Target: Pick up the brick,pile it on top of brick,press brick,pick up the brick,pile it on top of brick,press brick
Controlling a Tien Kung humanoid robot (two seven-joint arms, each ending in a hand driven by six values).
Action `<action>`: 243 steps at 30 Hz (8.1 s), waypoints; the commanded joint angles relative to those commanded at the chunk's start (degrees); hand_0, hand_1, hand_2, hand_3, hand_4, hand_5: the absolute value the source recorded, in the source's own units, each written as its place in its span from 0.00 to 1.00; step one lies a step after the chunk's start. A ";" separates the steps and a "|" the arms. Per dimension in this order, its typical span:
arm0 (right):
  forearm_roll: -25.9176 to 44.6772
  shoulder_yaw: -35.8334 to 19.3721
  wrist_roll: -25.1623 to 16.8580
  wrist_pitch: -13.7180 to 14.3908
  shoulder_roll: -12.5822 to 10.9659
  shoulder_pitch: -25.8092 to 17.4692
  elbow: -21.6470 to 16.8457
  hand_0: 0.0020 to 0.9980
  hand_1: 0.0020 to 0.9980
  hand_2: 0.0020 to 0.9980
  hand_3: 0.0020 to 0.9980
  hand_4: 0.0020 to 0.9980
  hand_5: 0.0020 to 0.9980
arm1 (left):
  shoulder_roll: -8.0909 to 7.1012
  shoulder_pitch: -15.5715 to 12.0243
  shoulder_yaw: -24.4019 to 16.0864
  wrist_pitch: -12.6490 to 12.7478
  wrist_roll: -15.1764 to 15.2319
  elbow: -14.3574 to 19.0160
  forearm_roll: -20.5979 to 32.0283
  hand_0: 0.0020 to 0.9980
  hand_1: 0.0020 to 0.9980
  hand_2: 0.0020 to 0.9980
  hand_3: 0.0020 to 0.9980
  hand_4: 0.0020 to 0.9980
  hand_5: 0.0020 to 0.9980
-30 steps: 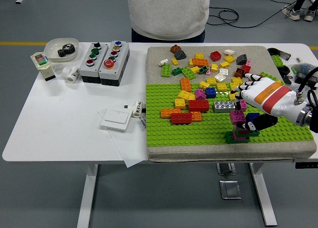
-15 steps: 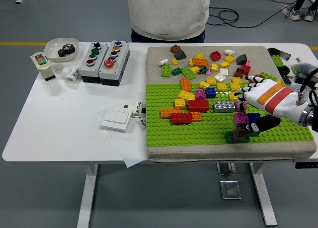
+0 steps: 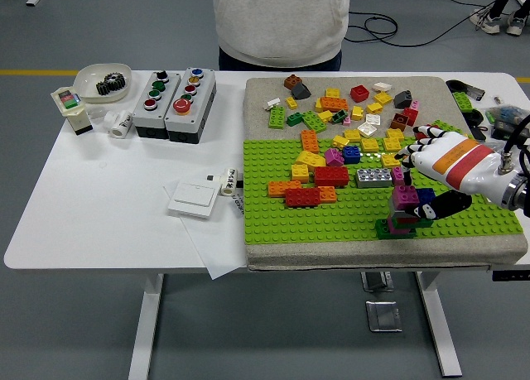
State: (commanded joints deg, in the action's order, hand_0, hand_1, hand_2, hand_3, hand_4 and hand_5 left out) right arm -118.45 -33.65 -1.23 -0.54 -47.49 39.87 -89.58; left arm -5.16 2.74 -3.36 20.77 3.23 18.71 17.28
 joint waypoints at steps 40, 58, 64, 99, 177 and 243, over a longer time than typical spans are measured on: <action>0.89 -0.46 -0.24 -0.72 0.51 -0.24 1.40 1.00 0.79 0.82 0.49 0.87 0.37 | -0.03 0.00 -0.23 0.14 -0.04 0.06 -0.44 0.58 0.72 0.68 0.55 0.56 0.61; 1.42 -0.73 0.06 -1.04 0.61 -0.25 1.67 1.00 0.80 0.83 0.55 0.90 0.38 | -0.09 0.12 -0.15 0.14 0.08 0.13 -0.46 0.58 0.72 0.68 0.55 0.56 0.61; 1.50 -0.74 0.12 -1.17 0.66 -0.20 1.76 1.00 0.81 0.84 0.58 0.91 0.40 | -0.10 0.14 -0.07 0.12 0.14 0.14 -0.34 0.58 0.72 0.68 0.55 0.56 0.61; 3.38 -10.93 1.59 -1.46 -0.73 -7.40 -5.55 0.99 0.86 0.92 0.95 1.00 0.46 | -0.05 -0.37 -0.60 0.25 -0.25 -0.01 -1.31 0.58 0.72 0.69 0.55 0.56 0.61; 2.77 -14.70 -9.96 5.35 -1.02 -17.19 -6.62 0.59 0.57 0.61 0.52 0.72 0.40 | -0.02 0.31 -0.48 0.15 -0.23 0.07 -1.37 0.60 0.72 0.68 0.55 0.56 0.61; 2.57 -14.93 -9.97 4.87 -0.78 -17.87 -5.58 0.59 0.58 0.62 0.53 0.75 0.40 | 0.02 0.06 -0.80 0.28 -0.57 0.10 -2.10 0.60 0.72 0.69 0.55 0.56 0.62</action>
State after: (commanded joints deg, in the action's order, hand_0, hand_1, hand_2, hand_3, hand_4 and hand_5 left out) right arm -115.88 -48.59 -11.19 4.33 -48.28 22.00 -95.16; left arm -5.13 2.80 -4.16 21.05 2.65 18.81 15.18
